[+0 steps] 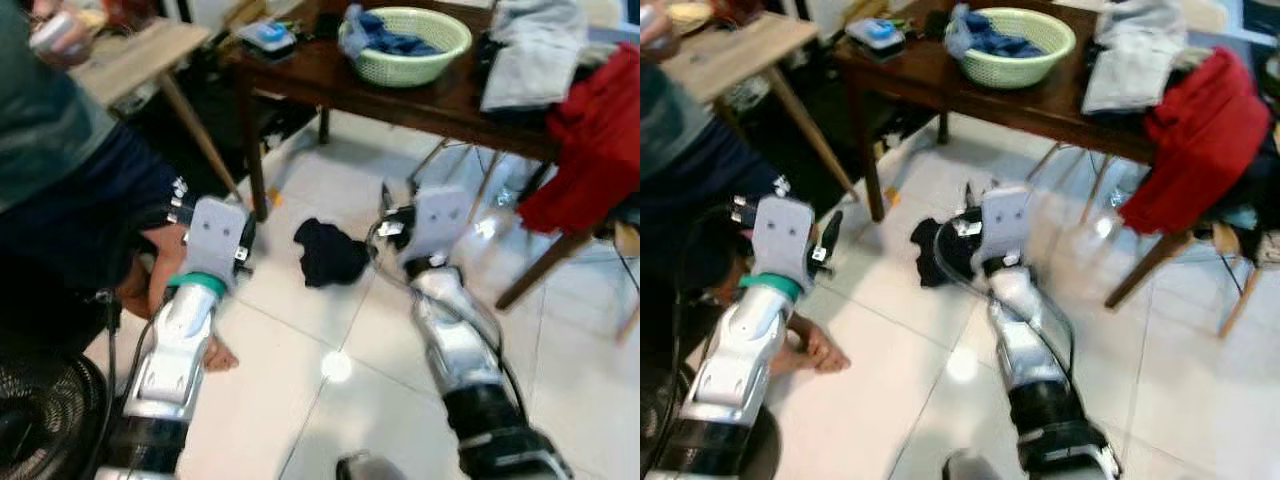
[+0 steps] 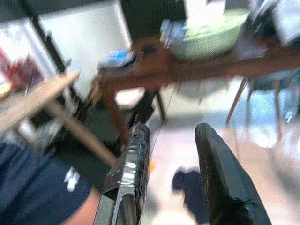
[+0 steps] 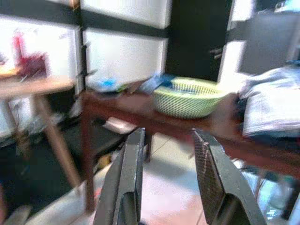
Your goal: Hang hanger
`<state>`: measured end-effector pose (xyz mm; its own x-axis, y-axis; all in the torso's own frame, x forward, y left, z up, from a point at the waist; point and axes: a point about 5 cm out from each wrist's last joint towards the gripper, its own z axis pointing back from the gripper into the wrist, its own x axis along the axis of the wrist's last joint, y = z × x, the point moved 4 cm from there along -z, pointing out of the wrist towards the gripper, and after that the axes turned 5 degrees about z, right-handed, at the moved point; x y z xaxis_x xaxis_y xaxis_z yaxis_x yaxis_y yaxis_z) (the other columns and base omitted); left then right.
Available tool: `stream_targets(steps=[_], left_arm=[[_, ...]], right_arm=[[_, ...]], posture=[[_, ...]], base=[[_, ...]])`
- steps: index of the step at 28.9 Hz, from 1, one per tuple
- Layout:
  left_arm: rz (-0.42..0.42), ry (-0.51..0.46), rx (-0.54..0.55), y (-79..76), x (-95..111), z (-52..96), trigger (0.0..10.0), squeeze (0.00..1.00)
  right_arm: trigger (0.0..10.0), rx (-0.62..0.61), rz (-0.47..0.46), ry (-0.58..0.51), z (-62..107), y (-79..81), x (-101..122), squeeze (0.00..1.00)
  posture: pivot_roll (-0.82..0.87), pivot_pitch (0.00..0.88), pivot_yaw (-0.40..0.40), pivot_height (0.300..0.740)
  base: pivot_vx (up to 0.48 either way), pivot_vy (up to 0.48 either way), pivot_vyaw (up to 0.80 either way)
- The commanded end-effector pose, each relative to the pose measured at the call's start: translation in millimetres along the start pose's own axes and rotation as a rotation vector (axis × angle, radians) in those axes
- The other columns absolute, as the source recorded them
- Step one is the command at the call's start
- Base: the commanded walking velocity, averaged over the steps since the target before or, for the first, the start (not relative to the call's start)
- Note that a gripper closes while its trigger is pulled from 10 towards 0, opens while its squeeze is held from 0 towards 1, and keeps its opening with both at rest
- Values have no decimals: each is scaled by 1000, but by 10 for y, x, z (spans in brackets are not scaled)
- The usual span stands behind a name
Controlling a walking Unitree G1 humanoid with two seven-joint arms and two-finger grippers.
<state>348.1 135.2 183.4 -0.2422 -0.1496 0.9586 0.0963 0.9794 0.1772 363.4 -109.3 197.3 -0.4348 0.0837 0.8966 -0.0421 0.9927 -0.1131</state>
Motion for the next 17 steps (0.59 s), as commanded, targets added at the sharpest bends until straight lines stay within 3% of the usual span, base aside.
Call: stream_targets(steps=[1, 17], left_arm=[[3, 23, -1, 5, -54, 35, 10000, 0], [4, 6, 42, 79, 69, -9, 10000, 0]], right_arm=[[10000, 16, -14, 15, 20, 60, -9, 0], [10000, 18, -31, 5, -2, 75, 111, 0]], posture=[[21, 0, 56, 733], [26, 0, 57, 733]], base=[[0, 0, -800], [0, 0, -800]])
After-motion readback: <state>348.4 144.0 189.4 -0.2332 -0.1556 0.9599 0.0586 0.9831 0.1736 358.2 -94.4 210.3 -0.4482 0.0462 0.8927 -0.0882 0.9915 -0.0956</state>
